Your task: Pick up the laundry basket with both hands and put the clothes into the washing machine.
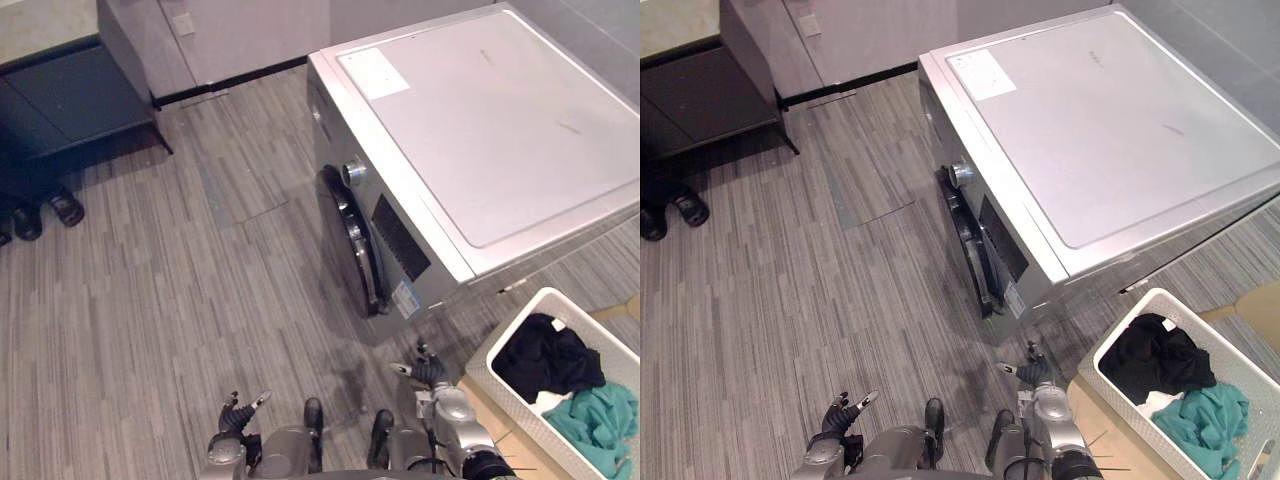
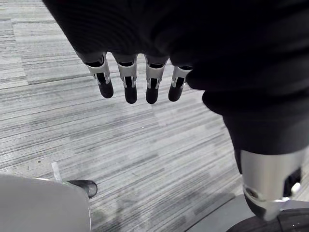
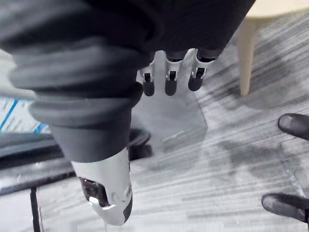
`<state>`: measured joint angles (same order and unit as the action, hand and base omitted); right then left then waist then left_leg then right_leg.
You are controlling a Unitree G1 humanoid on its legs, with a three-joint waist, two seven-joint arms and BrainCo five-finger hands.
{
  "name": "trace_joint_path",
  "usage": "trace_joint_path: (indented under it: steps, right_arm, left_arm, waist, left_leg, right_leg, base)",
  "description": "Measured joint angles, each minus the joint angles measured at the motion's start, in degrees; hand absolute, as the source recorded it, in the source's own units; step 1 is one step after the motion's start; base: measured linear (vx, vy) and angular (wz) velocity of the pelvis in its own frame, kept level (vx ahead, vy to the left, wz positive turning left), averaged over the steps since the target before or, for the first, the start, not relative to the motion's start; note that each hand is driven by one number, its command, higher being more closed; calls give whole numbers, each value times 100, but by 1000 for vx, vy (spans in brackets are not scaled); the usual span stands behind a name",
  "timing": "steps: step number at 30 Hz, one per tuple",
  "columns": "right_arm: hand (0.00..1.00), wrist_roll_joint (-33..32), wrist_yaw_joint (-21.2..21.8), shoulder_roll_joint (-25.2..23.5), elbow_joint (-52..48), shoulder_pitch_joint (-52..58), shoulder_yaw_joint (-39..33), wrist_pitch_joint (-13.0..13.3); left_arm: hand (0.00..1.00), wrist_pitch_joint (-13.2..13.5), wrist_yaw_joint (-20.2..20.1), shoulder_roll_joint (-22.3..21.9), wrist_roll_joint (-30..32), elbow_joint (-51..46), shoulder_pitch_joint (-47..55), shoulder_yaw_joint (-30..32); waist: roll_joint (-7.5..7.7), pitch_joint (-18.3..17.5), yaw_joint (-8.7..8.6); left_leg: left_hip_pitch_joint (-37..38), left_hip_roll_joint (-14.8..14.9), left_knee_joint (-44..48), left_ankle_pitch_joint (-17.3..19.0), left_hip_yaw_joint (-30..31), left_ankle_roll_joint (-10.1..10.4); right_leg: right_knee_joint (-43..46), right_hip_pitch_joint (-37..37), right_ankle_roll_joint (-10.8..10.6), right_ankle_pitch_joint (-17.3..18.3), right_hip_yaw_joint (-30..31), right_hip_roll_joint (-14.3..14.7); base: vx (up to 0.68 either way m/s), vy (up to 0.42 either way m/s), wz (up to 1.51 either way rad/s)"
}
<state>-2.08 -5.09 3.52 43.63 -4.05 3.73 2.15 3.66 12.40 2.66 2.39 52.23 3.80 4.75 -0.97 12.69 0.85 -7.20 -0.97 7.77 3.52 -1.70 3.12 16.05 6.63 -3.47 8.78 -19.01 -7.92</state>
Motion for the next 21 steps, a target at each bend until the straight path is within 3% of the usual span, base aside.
trace_joint_path:
  steps: [4,7,9,12,15,18,21]
  right_arm:
    - [0,-9,33,-41,1,-260,418,-1]
    - [0,-17,6,-67,-84,-692,437,0]
    - [0,-8,-70,-6,-486,-976,337,11]
    - [0,387,-670,87,-1281,-1398,-52,142]
    - [0,529,-1232,82,-1840,-1553,-248,155]
    - [0,733,-1588,86,-2064,-1534,-329,155]
    - [0,753,-1627,103,-2078,-1539,-320,134]
  left_arm:
    - [0,7,2,4,0,-2,-2,-31]
    - [0,27,4,20,1,-11,-11,-71]
    - [0,62,12,21,-4,-94,-33,-70]
    - [0,95,60,27,-8,-225,-40,-67]
    - [0,122,186,62,-12,-215,-35,-62]
    - [0,123,269,74,-16,-215,-33,-62]
    - [0,124,275,86,-17,-225,-39,-64]
  waist:
    - [-37,20,34]
    - [-117,73,42]
    - [-222,172,153]
    - [-369,347,337]
    - [-353,455,335]
    - [-352,495,327]
    - [-364,560,317]
  left_leg:
    - [-14,-26,-24,-61,81,-53]
    - [-120,-100,-202,-321,304,-15]
    - [-286,-99,-214,-414,366,-93]
    - [-446,-104,-382,-559,501,-164]
    - [-561,-170,-379,-565,538,-148]
    - [-669,-192,-379,-571,448,-143]
    - [-733,-179,-376,-632,408,-156]
  right_leg:
    - [-160,-115,45,-35,-130,8]
    - [-228,-51,73,-120,-299,-32]
    - [-180,102,100,-141,-369,-33]
    - [150,426,166,-77,-471,-103]
    - [577,686,187,97,-506,-274]
    - [826,886,224,193,-491,-382]
    - [884,993,241,204,-475,-389]
  base:
    - [-11,-25,20]
    - [-70,-21,32]
    - [-124,-5,26]
    - [-158,-19,24]
    - [-151,-33,15]
    - [-136,-55,6]
    - [-36,-54,-4]
